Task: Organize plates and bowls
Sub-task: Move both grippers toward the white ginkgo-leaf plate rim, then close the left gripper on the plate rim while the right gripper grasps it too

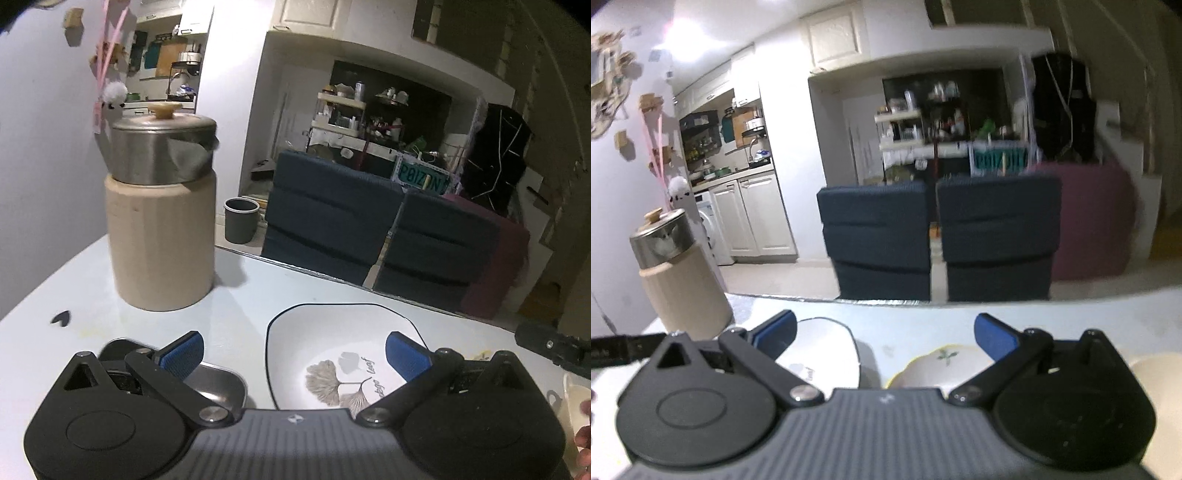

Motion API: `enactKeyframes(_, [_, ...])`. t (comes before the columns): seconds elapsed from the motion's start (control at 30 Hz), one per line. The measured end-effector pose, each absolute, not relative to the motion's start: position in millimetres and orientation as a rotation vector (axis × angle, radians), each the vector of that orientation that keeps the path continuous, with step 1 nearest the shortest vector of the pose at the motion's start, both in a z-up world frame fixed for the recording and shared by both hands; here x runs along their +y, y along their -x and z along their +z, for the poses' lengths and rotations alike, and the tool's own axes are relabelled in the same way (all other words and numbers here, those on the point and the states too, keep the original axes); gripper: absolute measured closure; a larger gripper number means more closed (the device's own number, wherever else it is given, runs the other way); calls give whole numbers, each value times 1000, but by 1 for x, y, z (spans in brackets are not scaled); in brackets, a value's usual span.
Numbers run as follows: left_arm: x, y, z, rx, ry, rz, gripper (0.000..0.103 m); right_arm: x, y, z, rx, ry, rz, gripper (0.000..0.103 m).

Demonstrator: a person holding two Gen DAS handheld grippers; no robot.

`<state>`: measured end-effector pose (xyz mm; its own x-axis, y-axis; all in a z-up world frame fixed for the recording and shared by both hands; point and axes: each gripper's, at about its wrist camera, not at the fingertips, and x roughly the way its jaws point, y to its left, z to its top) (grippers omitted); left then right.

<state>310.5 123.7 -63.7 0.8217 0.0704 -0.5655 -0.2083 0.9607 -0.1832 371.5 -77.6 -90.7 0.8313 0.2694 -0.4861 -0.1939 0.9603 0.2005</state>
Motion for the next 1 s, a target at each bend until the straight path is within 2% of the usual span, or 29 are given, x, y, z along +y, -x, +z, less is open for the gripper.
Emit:
enactKeyframes(0.1, [131,-322,-73,607,322,119,0,-79,-390,-101,601,-210,274,1])
enactKeyframes(0.17, [138,-329,-78,613,420,84,0,-80,-402,-105,626,-242,277,9])
enactKeyframes(0.23, [143,-334,-82,611,513,31,0,-79,-414,-109,667,-270,300,24])
enactKeyframes(0.27, [145,-338,-83,613,546,12,0,-79,-418,-113,689,-281,315,27])
enactKeyframes(0.33, [144,-343,-84,609,542,0,0,-73,-428,-119,732,-287,329,43])
enactKeyframes(0.43, [142,-350,-88,625,497,-27,0,-66,-435,-121,782,-289,331,60])
enactKeyframes(0.5, [145,-356,-92,654,481,-25,3,-60,-441,-124,804,-288,332,61])
enactKeyframes(0.57, [150,-362,-94,689,455,0,15,-54,-446,-125,821,-286,333,61])
enactKeyframes(0.87, [166,-379,-111,837,355,52,41,-14,-462,-145,891,-140,297,61])
enactKeyframes(0.97, [167,-383,-114,849,355,17,47,-5,-463,-149,873,-52,293,74])
enactKeyframes(1.0, [167,-383,-116,851,356,8,49,-3,-463,-149,880,-42,300,83])
